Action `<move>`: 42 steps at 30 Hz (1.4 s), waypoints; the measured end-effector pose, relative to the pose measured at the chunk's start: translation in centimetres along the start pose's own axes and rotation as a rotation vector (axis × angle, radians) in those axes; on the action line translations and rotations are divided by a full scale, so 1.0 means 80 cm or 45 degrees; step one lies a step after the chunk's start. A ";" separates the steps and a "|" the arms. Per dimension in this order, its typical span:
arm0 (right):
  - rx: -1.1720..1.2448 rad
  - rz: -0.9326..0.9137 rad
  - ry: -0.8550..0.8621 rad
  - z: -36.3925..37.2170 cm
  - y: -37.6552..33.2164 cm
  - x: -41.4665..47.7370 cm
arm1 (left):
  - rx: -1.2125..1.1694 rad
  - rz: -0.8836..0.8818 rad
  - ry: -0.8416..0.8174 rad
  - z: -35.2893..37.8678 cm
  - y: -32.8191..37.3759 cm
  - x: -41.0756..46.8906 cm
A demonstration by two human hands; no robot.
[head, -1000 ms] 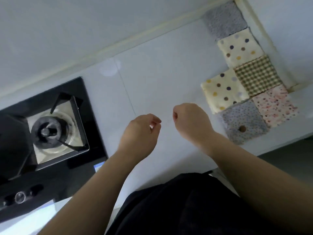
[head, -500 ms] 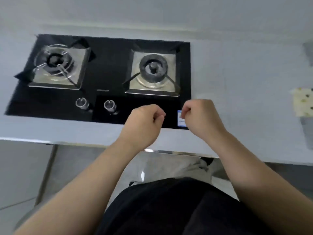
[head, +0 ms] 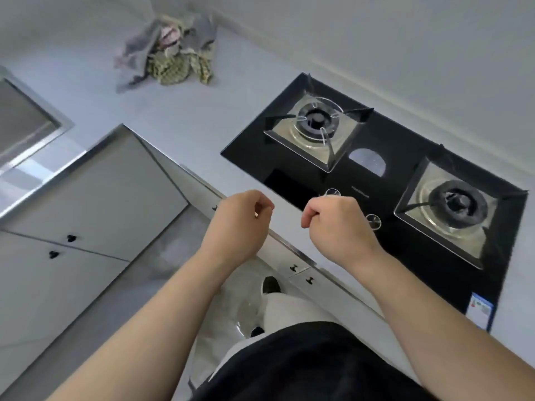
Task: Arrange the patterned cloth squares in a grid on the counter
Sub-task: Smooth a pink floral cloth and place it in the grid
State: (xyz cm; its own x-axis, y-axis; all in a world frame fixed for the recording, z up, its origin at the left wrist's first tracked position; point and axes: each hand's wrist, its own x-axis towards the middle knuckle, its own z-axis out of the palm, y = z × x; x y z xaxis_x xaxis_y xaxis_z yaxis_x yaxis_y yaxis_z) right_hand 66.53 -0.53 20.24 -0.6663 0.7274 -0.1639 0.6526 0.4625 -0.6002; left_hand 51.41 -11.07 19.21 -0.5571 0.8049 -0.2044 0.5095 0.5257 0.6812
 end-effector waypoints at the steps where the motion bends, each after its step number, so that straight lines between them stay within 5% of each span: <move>1: -0.010 -0.029 -0.031 0.008 -0.012 0.019 | -0.002 -0.033 0.018 -0.013 -0.013 0.009; 9: 0.023 -0.122 -0.222 0.067 -0.100 0.198 | 0.002 -0.235 0.180 -0.127 -0.098 0.120; 18: 0.000 -0.300 -0.161 0.083 -0.183 0.368 | 0.002 -0.303 0.307 -0.221 -0.132 0.244; 30: -0.158 -0.191 0.038 0.115 -0.247 0.544 | 0.048 -0.144 0.149 -0.289 -0.192 0.436; 42: -0.766 -0.005 -0.207 0.195 -0.337 0.772 | 0.033 0.171 -0.131 -0.368 -0.275 0.619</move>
State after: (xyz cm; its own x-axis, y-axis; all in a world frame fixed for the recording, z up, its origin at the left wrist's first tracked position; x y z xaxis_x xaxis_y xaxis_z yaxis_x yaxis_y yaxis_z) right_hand 2.14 24.03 14.13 -0.6849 0.6604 -0.3080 0.7072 0.7042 -0.0627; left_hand -6.65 9.13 14.82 -0.4137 0.8915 -0.1847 0.5923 0.4177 0.6890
